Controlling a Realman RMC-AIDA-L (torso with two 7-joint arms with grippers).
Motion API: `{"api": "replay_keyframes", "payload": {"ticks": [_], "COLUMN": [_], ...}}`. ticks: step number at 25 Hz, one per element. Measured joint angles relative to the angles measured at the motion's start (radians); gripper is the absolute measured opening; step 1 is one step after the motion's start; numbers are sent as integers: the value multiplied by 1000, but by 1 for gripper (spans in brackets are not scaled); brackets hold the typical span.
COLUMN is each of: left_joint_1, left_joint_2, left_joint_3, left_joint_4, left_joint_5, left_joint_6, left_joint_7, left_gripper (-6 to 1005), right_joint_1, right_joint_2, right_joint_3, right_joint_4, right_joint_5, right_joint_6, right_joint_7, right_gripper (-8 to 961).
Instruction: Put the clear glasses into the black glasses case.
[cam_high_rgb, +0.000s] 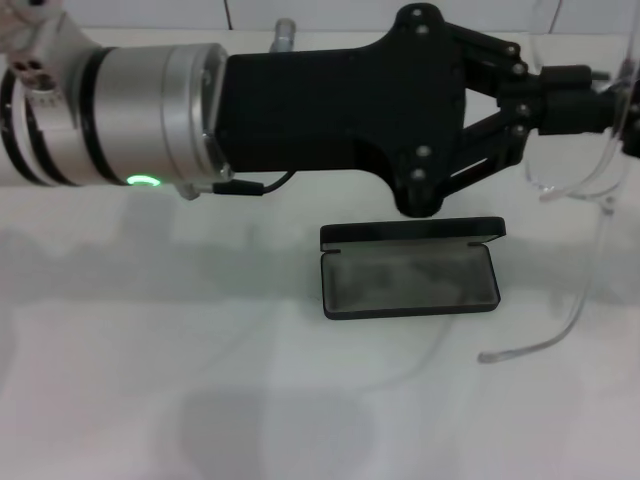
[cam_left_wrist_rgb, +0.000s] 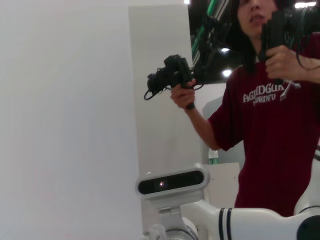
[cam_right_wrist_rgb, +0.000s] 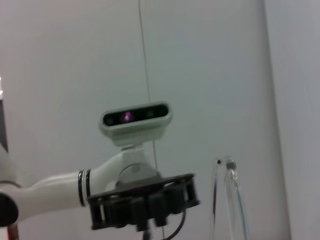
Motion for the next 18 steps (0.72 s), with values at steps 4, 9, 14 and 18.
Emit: {"api": "replay_keyframes", "payload": {"ticks": [4, 9, 14, 18], "left_joint_1": [10, 5, -24, -45], "left_joint_2": [-1, -1, -1, -3], "left_joint_3": [-12, -17, 13, 77], "left_joint_4": [-7, -82, -140, -166], "left_joint_5": [-13, -20, -21, -36], "left_joint_6": [36, 48, 108, 167], "left_joint_7": [2, 19, 58, 109], "left_gripper": [74, 74, 75, 75], "right_joint_1": [-1, -1, 5, 11], "right_joint_2": [-5, -6, -11, -12], "right_joint_3": [75, 179, 257, 268], "right_joint_4": [49, 119, 246, 332], "right_joint_5": [47, 164, 292, 340], "right_joint_6": [-67, -180, -207, -198], "right_joint_7": [-5, -6, -7, -61], "right_gripper": [120, 121, 122, 122]}}
